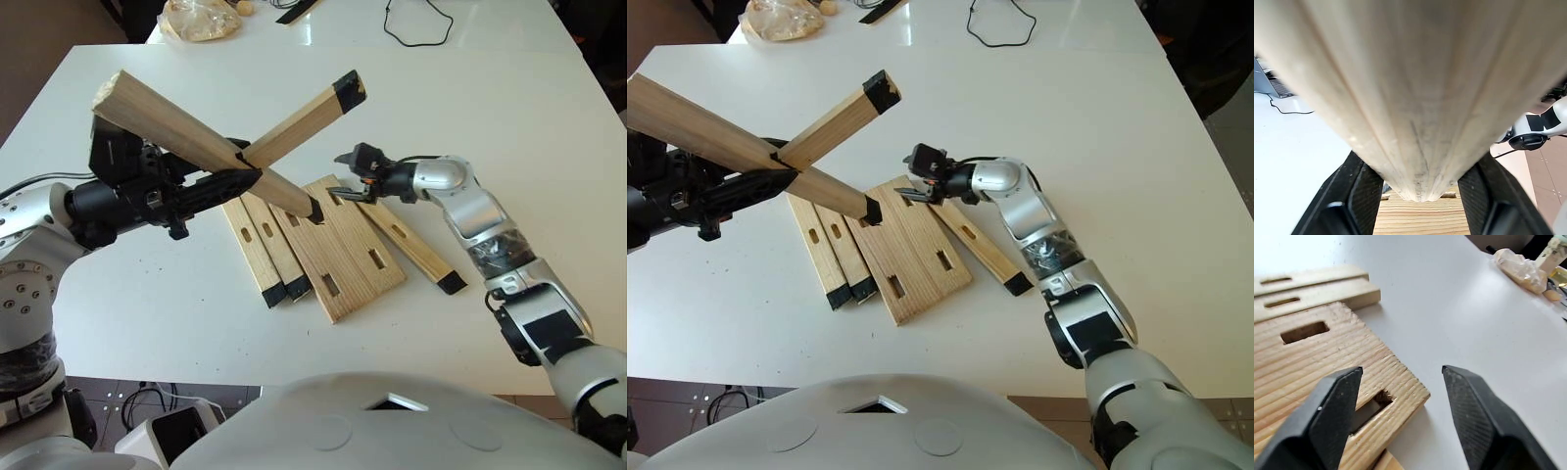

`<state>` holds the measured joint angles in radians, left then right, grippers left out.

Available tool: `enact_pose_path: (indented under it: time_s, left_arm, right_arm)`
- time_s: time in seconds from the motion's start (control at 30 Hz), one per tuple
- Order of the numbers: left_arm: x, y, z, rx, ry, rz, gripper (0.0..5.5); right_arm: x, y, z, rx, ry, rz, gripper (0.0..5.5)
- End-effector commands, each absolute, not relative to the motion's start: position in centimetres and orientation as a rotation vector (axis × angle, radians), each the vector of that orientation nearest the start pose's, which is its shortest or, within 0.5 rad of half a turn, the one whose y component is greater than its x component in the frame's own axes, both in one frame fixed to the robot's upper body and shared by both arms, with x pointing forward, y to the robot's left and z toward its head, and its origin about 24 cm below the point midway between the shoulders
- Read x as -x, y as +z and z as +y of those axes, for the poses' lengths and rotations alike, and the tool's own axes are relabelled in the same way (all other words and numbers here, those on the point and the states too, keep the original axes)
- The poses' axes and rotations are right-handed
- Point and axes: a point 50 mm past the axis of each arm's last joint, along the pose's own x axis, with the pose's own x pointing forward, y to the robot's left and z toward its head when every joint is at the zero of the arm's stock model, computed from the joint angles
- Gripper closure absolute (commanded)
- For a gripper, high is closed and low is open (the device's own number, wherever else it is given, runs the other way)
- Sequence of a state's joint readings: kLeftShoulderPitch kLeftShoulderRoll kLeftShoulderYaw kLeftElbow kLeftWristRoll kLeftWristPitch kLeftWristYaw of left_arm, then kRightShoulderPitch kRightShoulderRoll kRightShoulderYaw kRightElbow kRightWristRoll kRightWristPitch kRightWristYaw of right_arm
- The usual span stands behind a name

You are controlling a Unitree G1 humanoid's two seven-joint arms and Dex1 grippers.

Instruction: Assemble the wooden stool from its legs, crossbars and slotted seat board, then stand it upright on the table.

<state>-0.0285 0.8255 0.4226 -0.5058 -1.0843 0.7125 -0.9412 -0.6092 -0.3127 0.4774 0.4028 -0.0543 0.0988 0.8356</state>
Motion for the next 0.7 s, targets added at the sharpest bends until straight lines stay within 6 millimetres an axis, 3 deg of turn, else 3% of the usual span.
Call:
enact_pose_path:
  time_s: [0.03,0.13,0.47,0.7]
  left_arm:
    - [-20.2,20.4,22.2,0.072,-1.161,0.014,3.46]
    - [-20.1,20.4,22.2,0.064,-1.161,0.016,3.46]
    - [-19.9,19.5,20.9,0.045,-1.216,0.044,3.46]
    - [-19.7,18.3,18.3,0.042,-1.373,0.098,3.46]
  right_arm:
    - [-32.2,4.6,-8.4,0.825,1.202,0.276,2.51]
    - [-32.1,3.6,-9.7,0.926,1.217,0.307,2.51]
    - [-30.5,3.5,-13.9,0.995,1.236,0.348,2.51]
    - [-30.1,3.2,-15.7,0.995,1.172,0.371,2.51]
